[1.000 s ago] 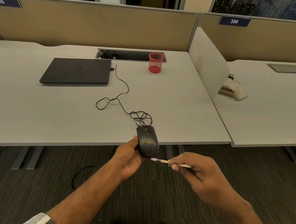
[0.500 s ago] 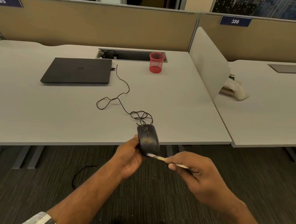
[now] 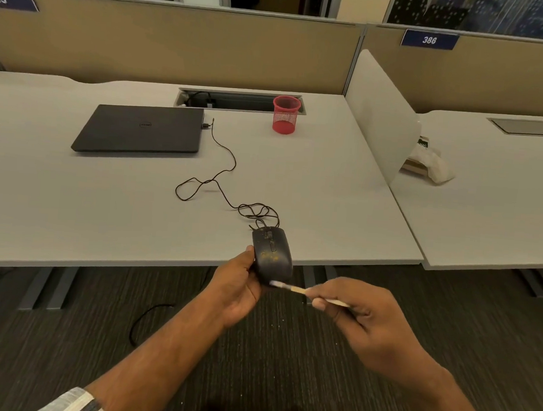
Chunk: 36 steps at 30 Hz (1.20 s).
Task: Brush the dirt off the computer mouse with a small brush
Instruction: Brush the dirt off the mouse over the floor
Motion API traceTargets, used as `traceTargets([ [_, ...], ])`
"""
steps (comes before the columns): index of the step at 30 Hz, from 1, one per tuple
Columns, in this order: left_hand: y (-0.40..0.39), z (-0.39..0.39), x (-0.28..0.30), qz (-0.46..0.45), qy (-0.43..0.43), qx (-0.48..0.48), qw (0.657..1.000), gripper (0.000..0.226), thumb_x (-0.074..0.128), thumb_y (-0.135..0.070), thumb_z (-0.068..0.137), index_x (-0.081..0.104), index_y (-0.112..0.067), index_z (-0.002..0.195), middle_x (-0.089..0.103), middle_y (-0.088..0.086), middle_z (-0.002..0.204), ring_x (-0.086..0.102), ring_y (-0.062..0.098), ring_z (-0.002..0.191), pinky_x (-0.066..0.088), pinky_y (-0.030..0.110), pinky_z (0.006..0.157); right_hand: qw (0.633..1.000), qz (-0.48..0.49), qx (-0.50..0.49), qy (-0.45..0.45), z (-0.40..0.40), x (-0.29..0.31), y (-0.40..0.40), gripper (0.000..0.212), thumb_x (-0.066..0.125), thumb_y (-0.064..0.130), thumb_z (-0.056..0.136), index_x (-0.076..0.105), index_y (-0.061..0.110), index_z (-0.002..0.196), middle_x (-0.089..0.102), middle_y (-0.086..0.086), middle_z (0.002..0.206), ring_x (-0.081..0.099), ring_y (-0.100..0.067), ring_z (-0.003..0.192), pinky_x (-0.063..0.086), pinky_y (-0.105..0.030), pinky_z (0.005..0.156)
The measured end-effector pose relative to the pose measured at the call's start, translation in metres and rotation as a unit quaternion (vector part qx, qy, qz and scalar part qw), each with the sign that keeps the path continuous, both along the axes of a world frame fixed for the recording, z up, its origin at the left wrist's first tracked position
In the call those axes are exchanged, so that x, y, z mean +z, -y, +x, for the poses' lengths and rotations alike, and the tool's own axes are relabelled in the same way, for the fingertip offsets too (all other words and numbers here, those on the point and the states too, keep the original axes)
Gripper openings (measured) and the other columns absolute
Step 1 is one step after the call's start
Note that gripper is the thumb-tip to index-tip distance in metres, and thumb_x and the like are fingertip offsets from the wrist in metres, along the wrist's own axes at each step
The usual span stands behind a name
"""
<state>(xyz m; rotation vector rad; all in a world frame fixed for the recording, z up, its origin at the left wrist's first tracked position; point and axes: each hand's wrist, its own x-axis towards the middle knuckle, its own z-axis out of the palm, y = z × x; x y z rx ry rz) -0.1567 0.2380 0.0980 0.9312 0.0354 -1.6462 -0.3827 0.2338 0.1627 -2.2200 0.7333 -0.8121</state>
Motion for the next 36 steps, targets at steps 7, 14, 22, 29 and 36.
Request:
traceTargets([
  [7, 0.000, -0.003, 0.004, 0.009, 0.014, -0.006, 1.000, 0.033, 0.042, -0.024, 0.108, 0.057, -0.005, 0.131, 0.075, 0.027, 0.119, 0.078, 0.033, 0.102, 0.064, 0.043, 0.075, 1.000, 0.000, -0.004, -0.017, 0.001, -0.004, 0.001, 0.020, 0.061, 0.021, 0.093, 0.073, 0.016, 0.107, 0.070, 0.015, 0.093, 0.067, -0.006, 0.086, 0.051, -0.019, 0.072],
  [14, 0.001, 0.001, 0.005, -0.002, 0.021, -0.012, 1.000, 0.032, 0.042, -0.025, 0.108, 0.057, -0.007, 0.130, 0.077, 0.025, 0.116, 0.078, 0.033, 0.100, 0.067, 0.042, 0.071, 1.000, 0.004, 0.004, 0.013, -0.003, -0.001, 0.001, 0.021, 0.059, 0.023, 0.094, 0.073, 0.018, 0.109, 0.072, 0.013, 0.095, 0.069, -0.011, 0.087, 0.054, -0.024, 0.071],
  [22, -0.001, 0.002, 0.002, -0.002, 0.035, -0.019, 0.999, 0.033, 0.042, -0.025, 0.108, 0.058, -0.007, 0.131, 0.076, 0.025, 0.118, 0.077, 0.034, 0.106, 0.062, 0.048, 0.086, 1.000, 0.021, -0.009, -0.004, -0.008, -0.006, 0.004, 0.021, 0.060, 0.022, 0.093, 0.073, 0.021, 0.109, 0.072, 0.013, 0.095, 0.069, -0.013, 0.087, 0.055, -0.028, 0.070],
  [29, -0.005, 0.003, 0.003, 0.000, 0.039, -0.019, 0.999, 0.027, 0.042, -0.024, 0.107, 0.060, -0.011, 0.123, 0.079, 0.023, 0.112, 0.077, 0.034, 0.104, 0.063, 0.047, 0.081, 0.999, 0.027, -0.024, 0.029, -0.010, 0.005, 0.006, 0.022, 0.061, 0.024, 0.091, 0.075, 0.017, 0.107, 0.073, 0.009, 0.091, 0.069, -0.017, 0.082, 0.056, -0.034, 0.067],
  [36, -0.007, 0.002, 0.005, 0.001, 0.028, -0.020, 0.999, 0.028, 0.043, -0.023, 0.106, 0.059, -0.009, 0.124, 0.077, 0.026, 0.116, 0.077, 0.036, 0.105, 0.064, 0.045, 0.076, 0.998, 0.049, -0.023, -0.033, -0.018, 0.000, 0.008, 0.020, 0.066, 0.009, 0.090, 0.074, 0.021, 0.104, 0.071, 0.011, 0.087, 0.067, -0.015, 0.081, 0.056, -0.036, 0.067],
])
